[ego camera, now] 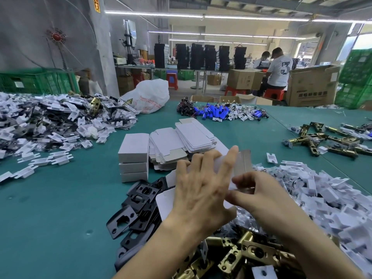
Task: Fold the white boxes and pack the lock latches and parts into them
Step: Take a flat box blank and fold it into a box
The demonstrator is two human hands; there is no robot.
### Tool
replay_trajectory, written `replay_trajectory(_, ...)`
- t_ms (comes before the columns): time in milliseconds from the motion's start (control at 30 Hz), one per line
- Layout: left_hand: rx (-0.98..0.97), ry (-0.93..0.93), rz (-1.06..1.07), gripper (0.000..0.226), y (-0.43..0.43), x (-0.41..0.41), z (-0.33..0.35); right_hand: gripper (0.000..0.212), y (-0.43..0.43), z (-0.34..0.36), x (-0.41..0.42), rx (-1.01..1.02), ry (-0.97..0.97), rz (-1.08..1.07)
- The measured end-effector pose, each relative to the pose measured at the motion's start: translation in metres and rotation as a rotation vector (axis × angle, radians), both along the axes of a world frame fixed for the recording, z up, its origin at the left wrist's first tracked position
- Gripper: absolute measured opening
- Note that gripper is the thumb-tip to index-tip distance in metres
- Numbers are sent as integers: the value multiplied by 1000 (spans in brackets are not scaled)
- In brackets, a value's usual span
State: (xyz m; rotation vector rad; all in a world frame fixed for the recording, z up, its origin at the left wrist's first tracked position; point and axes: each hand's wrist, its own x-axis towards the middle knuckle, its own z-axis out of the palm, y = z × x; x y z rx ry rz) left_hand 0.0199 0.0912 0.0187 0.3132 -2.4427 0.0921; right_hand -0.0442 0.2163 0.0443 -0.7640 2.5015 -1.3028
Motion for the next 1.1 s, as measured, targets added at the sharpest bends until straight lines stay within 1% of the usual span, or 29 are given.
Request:
replay_trajectory(67,7,-16,7,115,0,0,0,35,-1,-1,1,-21,-26,6)
replay_trajectory(167,11,-28,9,113,0,0,0,43,-4,0,3,-74,-161,47)
replay_trajectory(233,26,-39,9,113,-1,1,0,43,-4,-3,0,-20,-71,41)
replay_trajectory(333,58,-79,29,114,-1,2,0,38,-1,-4,-5,63,61,31)
replay_trajectory(433,142,-93,51,108,-2,1,1,33,2,-6,-8,53,141,15)
replay_trajectory(467,176,-79,63,106,-3,2,1,37,2,-6,-8,22,185,-28)
replay_trajectory(533,260,-26,66,106,-6,2,2,52,4,-5,-9,-81,245,-108)
replay_trajectory(567,311,3,51,108,-7,2,3,56,5,-3,-10,-143,209,-113)
replay_trajectory(600,360,31,22,113,-7,2,4,51,6,0,-12,-209,131,-83)
replay_trajectory(700,419,58,-103,133,-7,2,4,8,7,6,-12,-402,-117,71)
replay_trajectory(733,405,44,-135,139,-6,2,3,9,7,7,-11,-443,-162,96)
replay_trajectory(767,387,34,-154,142,-6,2,2,15,7,8,-10,-461,-188,110)
replay_trajectory(800,376,31,-167,143,-5,1,1,18,7,9,-10,-463,-186,120)
replay_trajectory(900,354,59,-196,133,-4,-1,-1,9,9,10,-10,-426,-115,115)
replay_trajectory(933,330,71,-207,128,-4,-1,-1,7,10,9,-11,-397,-62,104)
replay_trajectory(1033,233,102,-257,112,-3,-2,-2,18,14,9,-13,-285,140,109)
replay_trajectory(1100,164,114,-290,103,-2,-2,-2,25,14,9,-12,-247,213,101)
